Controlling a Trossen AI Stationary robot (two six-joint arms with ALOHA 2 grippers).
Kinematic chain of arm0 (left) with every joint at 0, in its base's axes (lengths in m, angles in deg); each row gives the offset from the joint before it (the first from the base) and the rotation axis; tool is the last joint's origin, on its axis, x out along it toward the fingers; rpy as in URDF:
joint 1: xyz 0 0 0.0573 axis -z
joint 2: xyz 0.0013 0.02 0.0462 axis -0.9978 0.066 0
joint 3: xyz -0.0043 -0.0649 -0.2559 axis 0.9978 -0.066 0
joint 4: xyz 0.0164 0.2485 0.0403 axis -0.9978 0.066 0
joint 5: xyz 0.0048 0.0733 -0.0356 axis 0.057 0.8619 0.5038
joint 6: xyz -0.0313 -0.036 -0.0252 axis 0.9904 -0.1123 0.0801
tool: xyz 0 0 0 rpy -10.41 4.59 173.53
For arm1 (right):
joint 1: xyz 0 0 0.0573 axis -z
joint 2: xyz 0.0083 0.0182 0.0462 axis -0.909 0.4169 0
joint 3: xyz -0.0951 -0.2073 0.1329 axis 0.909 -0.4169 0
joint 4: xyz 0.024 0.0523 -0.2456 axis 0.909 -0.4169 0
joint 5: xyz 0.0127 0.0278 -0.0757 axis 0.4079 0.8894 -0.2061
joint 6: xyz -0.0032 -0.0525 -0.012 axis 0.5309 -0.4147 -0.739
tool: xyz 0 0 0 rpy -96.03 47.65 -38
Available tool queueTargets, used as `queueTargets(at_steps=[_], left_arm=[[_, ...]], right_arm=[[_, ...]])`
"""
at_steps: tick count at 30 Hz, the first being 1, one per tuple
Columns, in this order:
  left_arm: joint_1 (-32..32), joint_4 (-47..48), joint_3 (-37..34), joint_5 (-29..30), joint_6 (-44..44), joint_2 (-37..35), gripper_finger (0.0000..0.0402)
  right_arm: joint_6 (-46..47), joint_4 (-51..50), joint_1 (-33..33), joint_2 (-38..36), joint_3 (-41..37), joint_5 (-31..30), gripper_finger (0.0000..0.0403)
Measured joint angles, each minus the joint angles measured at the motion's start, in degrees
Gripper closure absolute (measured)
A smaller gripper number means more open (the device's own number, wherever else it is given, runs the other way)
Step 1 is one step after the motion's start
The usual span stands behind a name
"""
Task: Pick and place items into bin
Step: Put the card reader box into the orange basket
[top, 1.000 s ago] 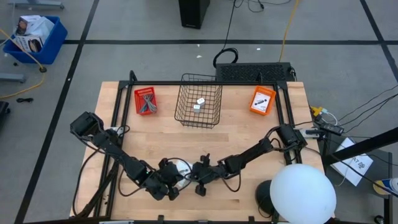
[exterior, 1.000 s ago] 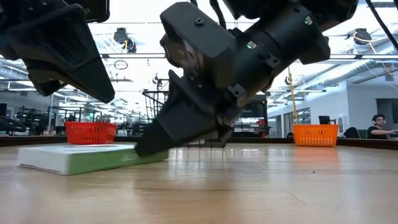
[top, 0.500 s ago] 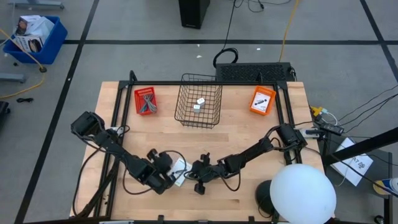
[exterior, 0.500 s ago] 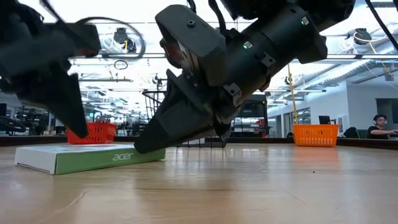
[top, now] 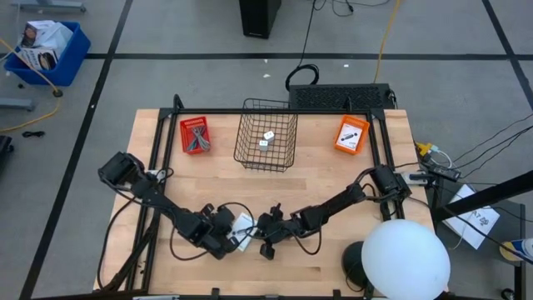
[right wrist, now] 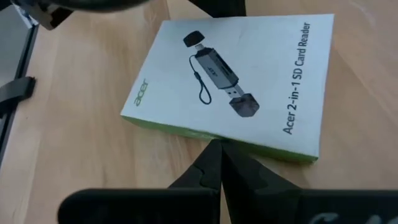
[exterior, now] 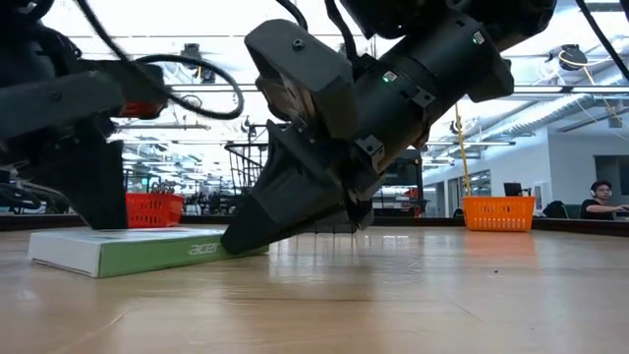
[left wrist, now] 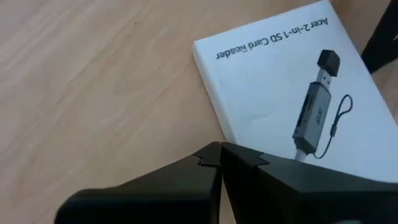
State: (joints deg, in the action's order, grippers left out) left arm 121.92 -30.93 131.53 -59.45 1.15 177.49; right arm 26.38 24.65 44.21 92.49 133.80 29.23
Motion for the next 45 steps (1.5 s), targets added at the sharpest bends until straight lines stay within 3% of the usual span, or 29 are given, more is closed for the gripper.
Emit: queueTargets(at_steps=[11, 18, 28, 33, 40, 45], left_arm=[[2.15, -5.91, -0.3, 2.17, -2.29, -0.44, 0.0393], [3.86, -7.77, -0.3, 8.48, -1.75, -0.58, 0.0389], [4.06, -8.96, -0.3, 10.15, -1.72, -0.61, 0.0379], [4.21, -9.45, -0.25, 10.51, -1.71, -0.9, 0.0396], [5.47, -12.77, 0.15, 15.5, -3.35, -4.05, 0.0384], [5.58, -16.61, 0.08, 13.72, -6.27, -3.96, 0.0396]], right_arm=[[-0.74, -0.62, 0.51, -0.11, -0.01, 1.05, 0.0403], [-0.06, -2.2, 0.51, -0.2, -0.01, 1.32, 0.0403], [0.18, -2.86, 0.53, -0.2, -0.01, 1.45, 0.0403], [0.29, -3.59, 0.56, -0.22, 0.04, 1.47, 0.0403], [0.79, -4.19, 0.62, -0.22, 0.07, 1.37, 0.0403], [0.31, -3.62, 1.1, 0.02, 0.21, -1.67, 0.0403]])
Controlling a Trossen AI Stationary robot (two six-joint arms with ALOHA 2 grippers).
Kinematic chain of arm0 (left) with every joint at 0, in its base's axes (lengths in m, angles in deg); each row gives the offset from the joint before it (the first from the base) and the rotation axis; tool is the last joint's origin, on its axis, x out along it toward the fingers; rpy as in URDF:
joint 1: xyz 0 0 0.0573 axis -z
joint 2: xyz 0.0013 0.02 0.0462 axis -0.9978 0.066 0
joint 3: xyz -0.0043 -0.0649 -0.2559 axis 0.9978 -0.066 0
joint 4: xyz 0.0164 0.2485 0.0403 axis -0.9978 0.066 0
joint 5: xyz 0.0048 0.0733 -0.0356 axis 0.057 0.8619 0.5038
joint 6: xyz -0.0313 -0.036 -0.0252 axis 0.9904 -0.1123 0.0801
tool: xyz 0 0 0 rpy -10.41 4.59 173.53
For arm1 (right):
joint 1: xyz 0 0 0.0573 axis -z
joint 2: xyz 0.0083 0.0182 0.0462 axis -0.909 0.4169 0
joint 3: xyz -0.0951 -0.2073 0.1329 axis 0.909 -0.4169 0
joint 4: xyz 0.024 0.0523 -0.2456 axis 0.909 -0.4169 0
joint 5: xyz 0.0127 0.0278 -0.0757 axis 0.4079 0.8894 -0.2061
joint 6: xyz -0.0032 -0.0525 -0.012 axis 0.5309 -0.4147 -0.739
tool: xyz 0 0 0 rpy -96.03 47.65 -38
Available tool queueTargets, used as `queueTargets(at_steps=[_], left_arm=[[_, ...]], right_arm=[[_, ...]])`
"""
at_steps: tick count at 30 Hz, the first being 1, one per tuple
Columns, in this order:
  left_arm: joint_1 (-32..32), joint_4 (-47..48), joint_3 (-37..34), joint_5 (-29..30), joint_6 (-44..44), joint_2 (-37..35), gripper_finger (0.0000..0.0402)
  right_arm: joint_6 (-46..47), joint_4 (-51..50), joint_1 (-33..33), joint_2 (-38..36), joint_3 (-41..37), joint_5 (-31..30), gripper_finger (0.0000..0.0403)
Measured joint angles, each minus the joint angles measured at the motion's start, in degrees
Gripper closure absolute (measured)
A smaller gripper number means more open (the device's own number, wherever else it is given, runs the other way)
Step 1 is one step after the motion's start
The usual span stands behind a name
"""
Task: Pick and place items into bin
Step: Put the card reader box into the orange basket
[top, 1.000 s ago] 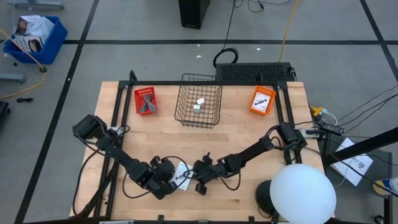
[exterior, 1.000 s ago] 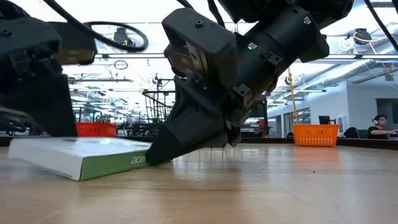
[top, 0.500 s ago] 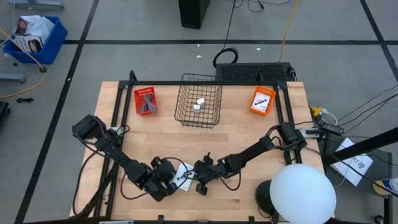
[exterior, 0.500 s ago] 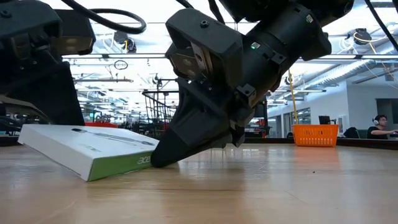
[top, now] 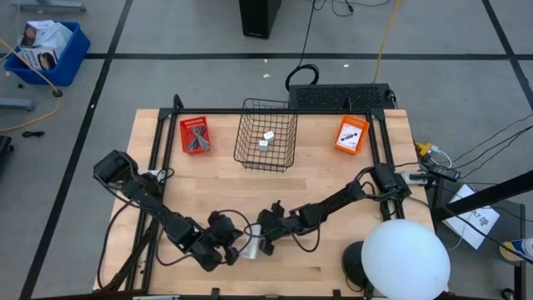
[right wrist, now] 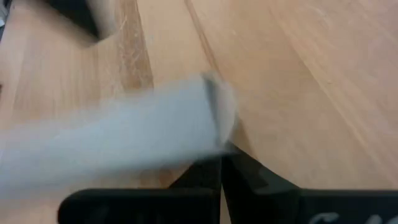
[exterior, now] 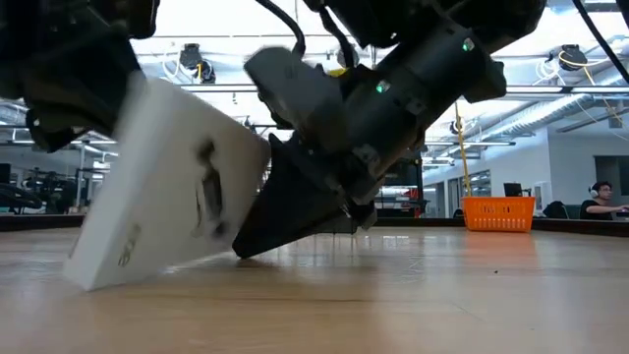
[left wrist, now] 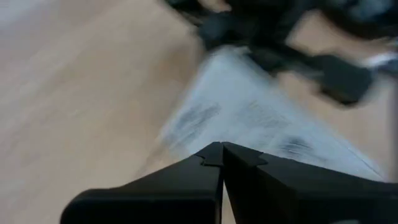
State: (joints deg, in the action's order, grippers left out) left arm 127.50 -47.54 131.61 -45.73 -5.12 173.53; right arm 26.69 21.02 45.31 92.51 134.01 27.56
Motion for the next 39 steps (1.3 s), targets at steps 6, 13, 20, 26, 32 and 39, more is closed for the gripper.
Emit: queueTargets(at_steps=[6, 13, 20, 26, 32, 39], left_arm=[[-0.77, 0.5, 0.11, -1.57, -0.9, 0.5, 0.0384], [-1.25, 5.16, -0.07, -3.3, 3.68, 1.69, 0.039], [1.33, 2.19, 0.02, -5.44, -1.21, 0.15, 0.0396], [3.3, -0.12, -0.04, -17.65, -4.49, 0.36, 0.0385], [2.97, 2.31, -0.07, -20.44, -5.28, 0.41, 0.0395], [0.79, 5.59, -0.09, -22.38, -6.6, 0.41, 0.0395]], right_arm=[[-0.56, 1.45, 0.0, 0.0, -0.09, 0.06, 0.0403], [-1.99, 4.19, -0.26, 0.02, -0.11, 1.25, 0.0403], [-5.77, 2.29, -0.28, -0.37, -0.17, 1.47, 0.0403], [-5.76, 1.33, 0.26, -2.96, -0.17, 9.13, 0.04], [0.01, -1.26, 2.32, -4.52, -0.15, 18.92, 0.0352], [6.47, -3.15, 5.31, -4.46, -0.1, 27.26, 0.0265]])
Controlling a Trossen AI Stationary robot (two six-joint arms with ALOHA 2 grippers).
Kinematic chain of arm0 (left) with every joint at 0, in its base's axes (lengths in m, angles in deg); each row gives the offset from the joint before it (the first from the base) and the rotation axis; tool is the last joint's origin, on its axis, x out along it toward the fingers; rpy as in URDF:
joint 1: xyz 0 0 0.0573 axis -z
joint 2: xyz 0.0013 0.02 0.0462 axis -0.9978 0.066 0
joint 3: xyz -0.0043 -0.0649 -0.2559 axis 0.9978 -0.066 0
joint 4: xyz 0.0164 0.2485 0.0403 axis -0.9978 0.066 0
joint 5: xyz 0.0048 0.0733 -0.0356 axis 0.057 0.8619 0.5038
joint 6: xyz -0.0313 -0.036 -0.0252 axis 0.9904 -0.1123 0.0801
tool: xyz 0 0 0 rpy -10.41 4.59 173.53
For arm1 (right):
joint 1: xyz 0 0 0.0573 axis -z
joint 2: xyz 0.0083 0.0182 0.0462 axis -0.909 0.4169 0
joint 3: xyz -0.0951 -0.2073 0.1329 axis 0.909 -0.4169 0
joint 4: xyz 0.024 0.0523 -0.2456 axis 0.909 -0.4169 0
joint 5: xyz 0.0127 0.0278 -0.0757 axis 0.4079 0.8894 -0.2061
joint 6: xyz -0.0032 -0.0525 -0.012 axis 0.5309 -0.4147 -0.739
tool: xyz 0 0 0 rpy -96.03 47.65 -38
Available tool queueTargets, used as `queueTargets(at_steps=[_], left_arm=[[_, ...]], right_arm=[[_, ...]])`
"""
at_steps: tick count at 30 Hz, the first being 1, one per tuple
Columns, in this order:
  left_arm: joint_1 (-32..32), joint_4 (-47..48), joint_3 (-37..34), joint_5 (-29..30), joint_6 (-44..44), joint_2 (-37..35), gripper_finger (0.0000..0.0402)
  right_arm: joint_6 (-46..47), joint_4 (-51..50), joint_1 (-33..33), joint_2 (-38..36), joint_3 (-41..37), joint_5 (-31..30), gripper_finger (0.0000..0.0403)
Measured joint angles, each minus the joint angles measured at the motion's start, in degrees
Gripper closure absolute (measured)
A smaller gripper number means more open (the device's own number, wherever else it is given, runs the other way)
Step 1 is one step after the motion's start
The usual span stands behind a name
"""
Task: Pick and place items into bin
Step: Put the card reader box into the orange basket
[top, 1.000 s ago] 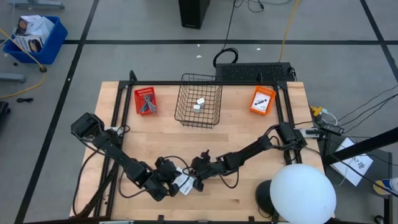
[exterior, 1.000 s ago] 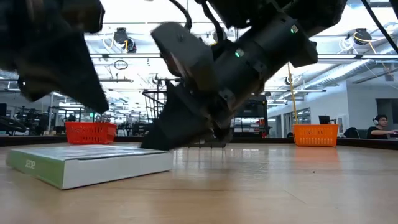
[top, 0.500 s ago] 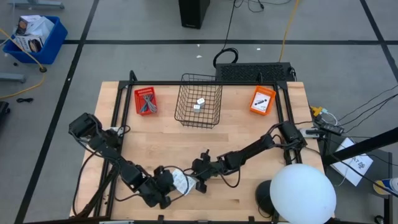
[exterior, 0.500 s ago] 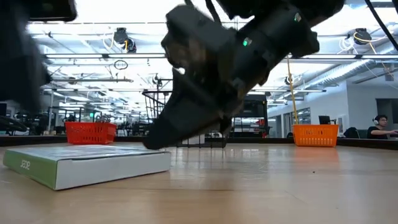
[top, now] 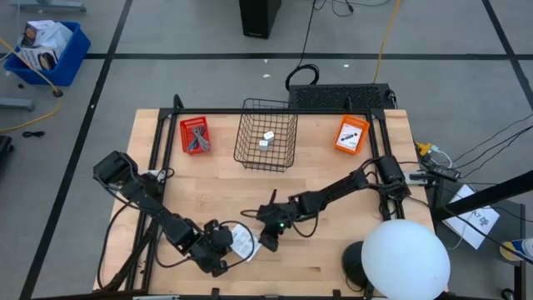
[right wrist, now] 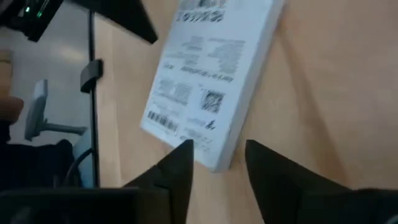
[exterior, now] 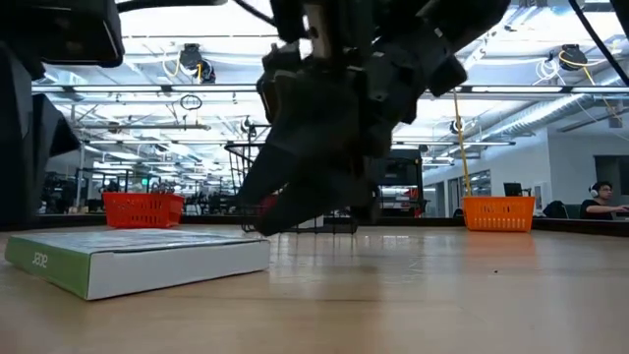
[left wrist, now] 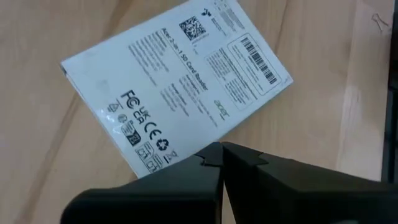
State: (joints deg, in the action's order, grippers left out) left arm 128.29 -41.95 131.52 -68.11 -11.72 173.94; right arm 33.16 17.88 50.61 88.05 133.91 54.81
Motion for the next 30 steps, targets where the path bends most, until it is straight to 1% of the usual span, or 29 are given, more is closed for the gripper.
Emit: queueTargets(at_steps=[2, 4, 7, 10, 13, 17, 20, 26, 30], left_arm=[[-0.51, 0.07, 0.0, -0.35, -0.97, 0.0, 0.0397], [-1.06, 0.14, 0.0, -1.73, -1.98, 0.0, 0.0392], [-1.65, 0.23, 0.0, -2.26, -3.13, 0.0, 0.0388], [-2.35, 0.28, 0.0, -5.24, -4.18, 0.02, 0.0396], [-2.65, 0.8, -0.02, -7.44, -4.1, 0.03, 0.0394], [-2.59, 0.64, -0.02, -7.77, -3.75, 0.29, 0.0392], [-3.08, -0.17, -0.03, -7.74, -3.38, 2.58, 0.0397], [-3.84, -1.45, 0.23, -7.39, -0.81, 5.95, 0.0389], [-4.25, -5.49, 0.15, -6.64, -2.42, 7.1, 0.0397]], right_arm=[[0.46, -0.89, 0.57, 0.0, 0.64, 1.19, 0.0252], [0.05, -2.34, 0.87, 0.0, 1.88, 1.36, 0.0247], [-0.63, -3.76, 0.96, 0.0, 3.41, 1.5, 0.025], [-1.33, -6.71, 1.17, 0.0, 5.07, 1.52, 0.0255], [-1.57, -8.02, 1.27, -0.02, 5.65, 1.41, 0.0256], [-1.63, -8.28, 1.27, -0.01, 5.65, 1.4, 0.0254], [-2.17, -8.12, 1.27, 0.0, 5.65, 1.33, 0.0256], [-2.56, -8.21, 1.45, 0.0, 5.65, 0.99, 0.0257], [-1.85, -8.42, 1.77, 1.11, 5.62, 1.24, 0.0257]])
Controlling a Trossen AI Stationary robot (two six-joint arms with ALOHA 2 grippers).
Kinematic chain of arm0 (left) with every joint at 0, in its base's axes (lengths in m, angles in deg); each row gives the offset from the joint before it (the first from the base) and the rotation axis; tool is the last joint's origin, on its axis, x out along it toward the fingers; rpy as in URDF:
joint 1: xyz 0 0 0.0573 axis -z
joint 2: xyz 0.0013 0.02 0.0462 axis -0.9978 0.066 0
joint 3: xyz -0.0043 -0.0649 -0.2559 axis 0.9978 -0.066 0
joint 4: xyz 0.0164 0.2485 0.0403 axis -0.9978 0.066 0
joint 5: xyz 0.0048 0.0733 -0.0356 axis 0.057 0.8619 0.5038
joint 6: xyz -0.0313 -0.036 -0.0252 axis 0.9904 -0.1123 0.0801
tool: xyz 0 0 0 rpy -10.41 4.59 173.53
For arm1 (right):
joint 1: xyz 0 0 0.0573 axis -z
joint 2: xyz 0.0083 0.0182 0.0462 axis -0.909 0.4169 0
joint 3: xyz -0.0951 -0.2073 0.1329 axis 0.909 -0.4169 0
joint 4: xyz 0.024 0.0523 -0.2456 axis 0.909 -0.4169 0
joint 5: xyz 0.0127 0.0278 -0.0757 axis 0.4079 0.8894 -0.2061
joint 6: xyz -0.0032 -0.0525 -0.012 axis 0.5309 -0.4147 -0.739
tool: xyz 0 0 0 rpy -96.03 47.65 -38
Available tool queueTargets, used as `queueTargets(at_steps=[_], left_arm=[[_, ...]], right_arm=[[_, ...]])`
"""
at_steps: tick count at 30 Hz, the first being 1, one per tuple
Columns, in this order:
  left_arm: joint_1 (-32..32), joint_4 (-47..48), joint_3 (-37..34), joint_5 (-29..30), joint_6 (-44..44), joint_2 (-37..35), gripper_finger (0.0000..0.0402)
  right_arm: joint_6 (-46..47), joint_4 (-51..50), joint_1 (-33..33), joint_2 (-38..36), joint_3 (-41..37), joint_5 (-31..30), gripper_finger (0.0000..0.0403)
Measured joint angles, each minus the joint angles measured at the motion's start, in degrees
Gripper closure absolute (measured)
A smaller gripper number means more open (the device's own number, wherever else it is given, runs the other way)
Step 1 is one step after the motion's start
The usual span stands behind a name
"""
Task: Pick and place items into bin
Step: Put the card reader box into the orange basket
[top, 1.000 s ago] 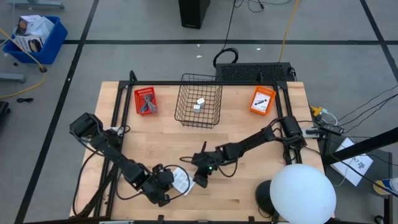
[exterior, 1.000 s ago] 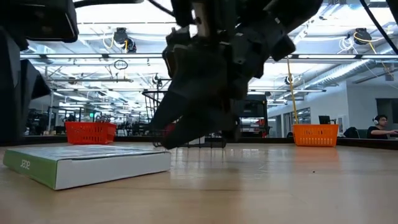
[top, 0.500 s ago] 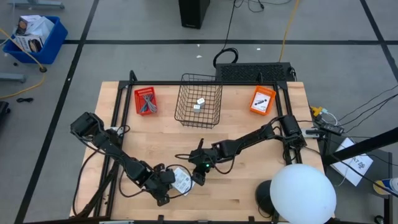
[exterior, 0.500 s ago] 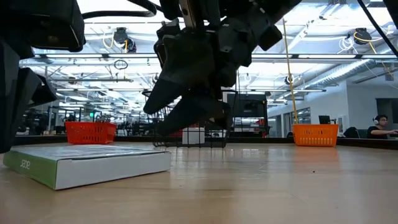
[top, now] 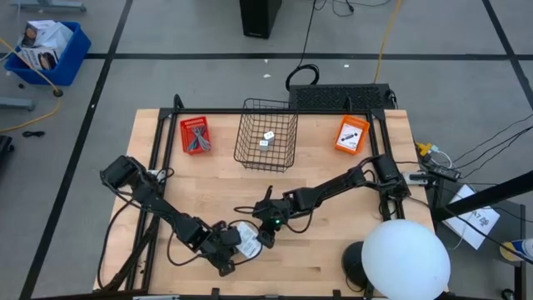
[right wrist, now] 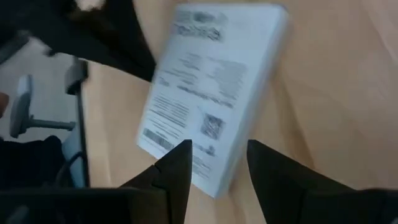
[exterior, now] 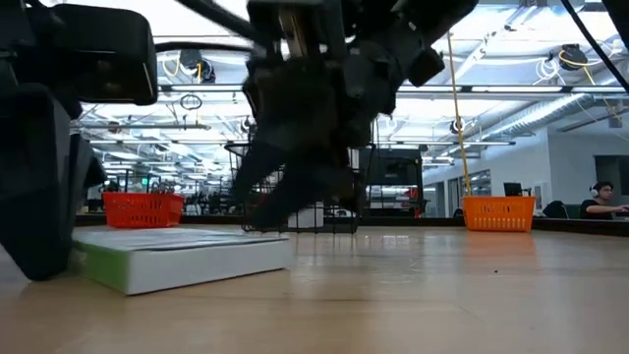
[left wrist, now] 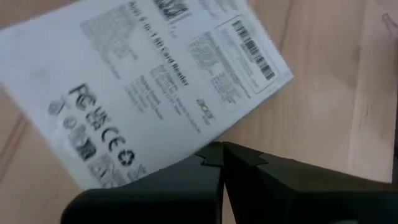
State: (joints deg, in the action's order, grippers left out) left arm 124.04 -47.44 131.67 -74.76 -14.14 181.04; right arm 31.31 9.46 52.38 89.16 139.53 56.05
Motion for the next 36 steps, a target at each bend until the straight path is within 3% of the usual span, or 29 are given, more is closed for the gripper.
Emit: queueTargets(at_steps=[15, 20, 26, 36], left_arm=[[-2.71, -2.48, 0.01, 0.78, -3.48, 1.81, 0.0398], [-2.71, -3.06, -0.02, 1.8, -3.35, 1.95, 0.0391], [-2.73, -4.85, -0.17, 2.64, -4.97, 2.1, 0.0392], [-2.09, -9.95, -0.33, 3.9, -8.78, 2.43, 0.0386]], right_arm=[[2.93, 3.8, 0.23, 3.52, -0.06, 4.2, 0.0261], [2.83, 3.76, 0.21, 3.58, -0.07, 4.97, 0.0298], [1.4, 3.56, 0.21, 3.64, -0.08, 5.81, 0.0388], [0.58, 2.71, -0.07, 2.64, -0.11, 4.37, 0.0402]])
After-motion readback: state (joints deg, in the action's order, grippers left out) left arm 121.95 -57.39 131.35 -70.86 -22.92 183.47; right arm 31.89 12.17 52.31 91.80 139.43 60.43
